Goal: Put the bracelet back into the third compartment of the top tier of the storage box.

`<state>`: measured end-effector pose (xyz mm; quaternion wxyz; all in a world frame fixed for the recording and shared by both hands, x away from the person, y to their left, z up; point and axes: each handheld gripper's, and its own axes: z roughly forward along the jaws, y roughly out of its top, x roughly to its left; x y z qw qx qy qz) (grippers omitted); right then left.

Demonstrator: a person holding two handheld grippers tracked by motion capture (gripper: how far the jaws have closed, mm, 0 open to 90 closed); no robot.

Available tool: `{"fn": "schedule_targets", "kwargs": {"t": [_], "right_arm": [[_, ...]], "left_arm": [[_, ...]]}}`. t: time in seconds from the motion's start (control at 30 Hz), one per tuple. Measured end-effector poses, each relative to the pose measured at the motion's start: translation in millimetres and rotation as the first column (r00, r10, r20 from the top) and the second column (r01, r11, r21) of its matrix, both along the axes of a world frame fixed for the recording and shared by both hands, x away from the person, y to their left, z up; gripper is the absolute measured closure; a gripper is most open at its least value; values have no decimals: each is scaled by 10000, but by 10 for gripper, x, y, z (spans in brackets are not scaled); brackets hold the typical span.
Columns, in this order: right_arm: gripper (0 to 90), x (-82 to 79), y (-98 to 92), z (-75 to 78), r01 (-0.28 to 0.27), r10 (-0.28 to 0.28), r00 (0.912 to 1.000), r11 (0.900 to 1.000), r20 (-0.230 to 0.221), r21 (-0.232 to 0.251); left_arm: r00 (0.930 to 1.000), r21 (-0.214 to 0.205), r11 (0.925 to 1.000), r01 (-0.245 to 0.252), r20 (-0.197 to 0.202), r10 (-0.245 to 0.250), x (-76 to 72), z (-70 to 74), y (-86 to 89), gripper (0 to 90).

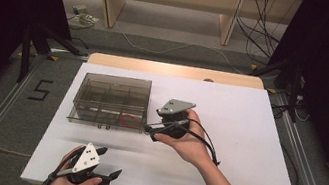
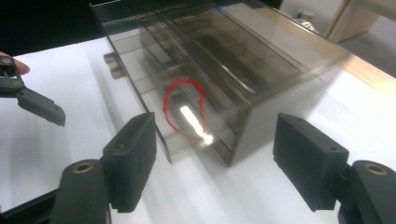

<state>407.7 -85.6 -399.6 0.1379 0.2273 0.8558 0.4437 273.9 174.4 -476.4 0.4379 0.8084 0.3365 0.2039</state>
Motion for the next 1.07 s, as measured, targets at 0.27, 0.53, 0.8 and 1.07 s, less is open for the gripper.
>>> {"fn": "schedule_targets", "kwargs": {"t": [0.27, 0.53, 0.8, 1.07], "right_arm": [[243, -116, -448, -93, 662, -658, 9976, 9976, -218, 189], [231, -262, -889, -205, 1050, -1038, 9941, 9936, -304, 415], [221, -474, -1422, -407, 1810, -1766, 9828, 9793, -548, 907], [216, -681, -1840, -470, 2567, -2525, 9662, 9604, -515, 1085]], "left_arm": [[9999, -88, 9999, -91, -50, 90, 7, -8, 1, 171], [9998, -135, 9997, -180, -95, 179, 14, -17, 12, 171], [9998, -220, 9996, -193, -104, 191, 18, -21, 12, 166], [9997, -612, 9980, 132, -179, -143, -4, -1, -100, 161]]}}
